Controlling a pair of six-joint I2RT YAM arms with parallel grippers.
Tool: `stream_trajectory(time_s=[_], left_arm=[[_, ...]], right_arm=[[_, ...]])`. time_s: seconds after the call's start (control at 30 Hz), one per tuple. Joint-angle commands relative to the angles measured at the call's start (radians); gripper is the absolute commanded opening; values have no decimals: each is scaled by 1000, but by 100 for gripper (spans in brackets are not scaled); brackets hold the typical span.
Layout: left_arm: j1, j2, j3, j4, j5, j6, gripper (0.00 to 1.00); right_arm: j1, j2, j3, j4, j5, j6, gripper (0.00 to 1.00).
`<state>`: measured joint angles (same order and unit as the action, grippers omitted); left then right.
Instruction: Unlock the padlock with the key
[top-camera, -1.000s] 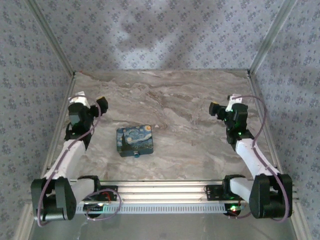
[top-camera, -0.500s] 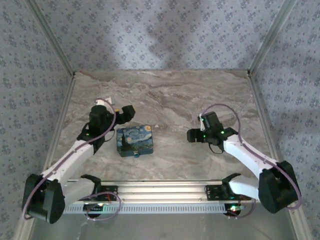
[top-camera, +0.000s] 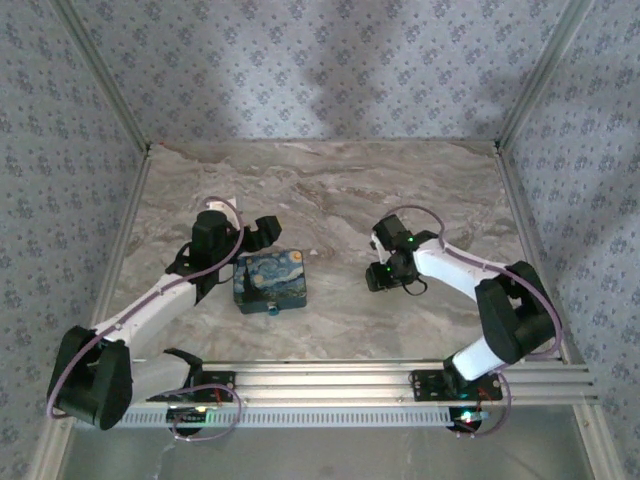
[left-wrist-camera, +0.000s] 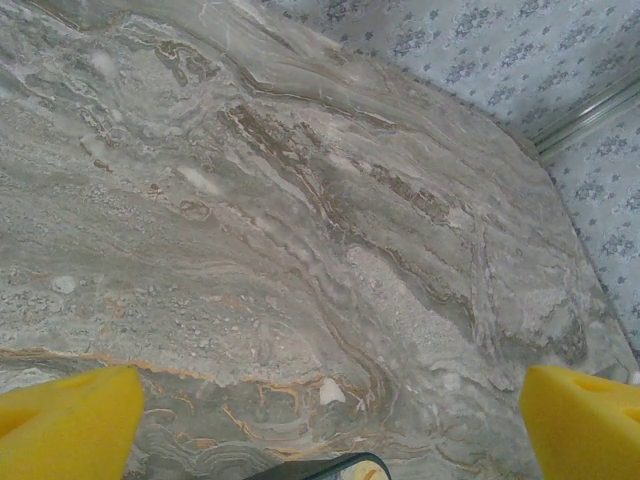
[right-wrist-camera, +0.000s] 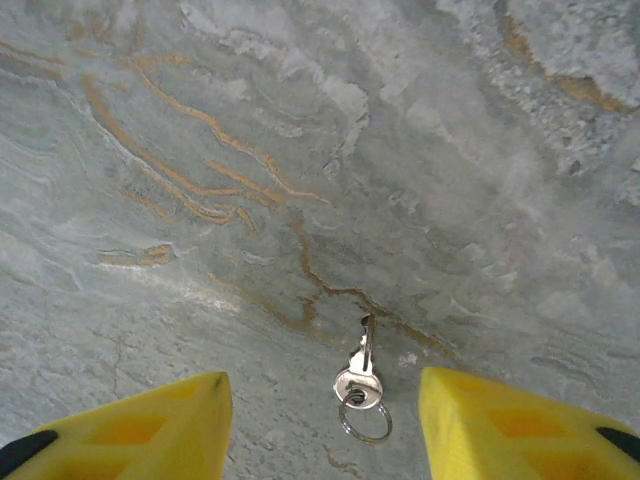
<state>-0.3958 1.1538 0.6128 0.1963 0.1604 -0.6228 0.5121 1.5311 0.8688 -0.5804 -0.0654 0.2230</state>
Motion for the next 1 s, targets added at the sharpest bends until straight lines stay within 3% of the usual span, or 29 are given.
stream_trajectory(time_s=[0.0,0.4,0.97], left_arm=[[-8,-15,30,24,-12,-7,97],[-9,-25,32,6,-22,-1,98],[-8,-28,39,-6,-28,0,98]], right_arm=[[12,36,36,-62,28,-15,49],[34,93,61,-124,68,11,38],[46,107,43,-109,64,36,30]])
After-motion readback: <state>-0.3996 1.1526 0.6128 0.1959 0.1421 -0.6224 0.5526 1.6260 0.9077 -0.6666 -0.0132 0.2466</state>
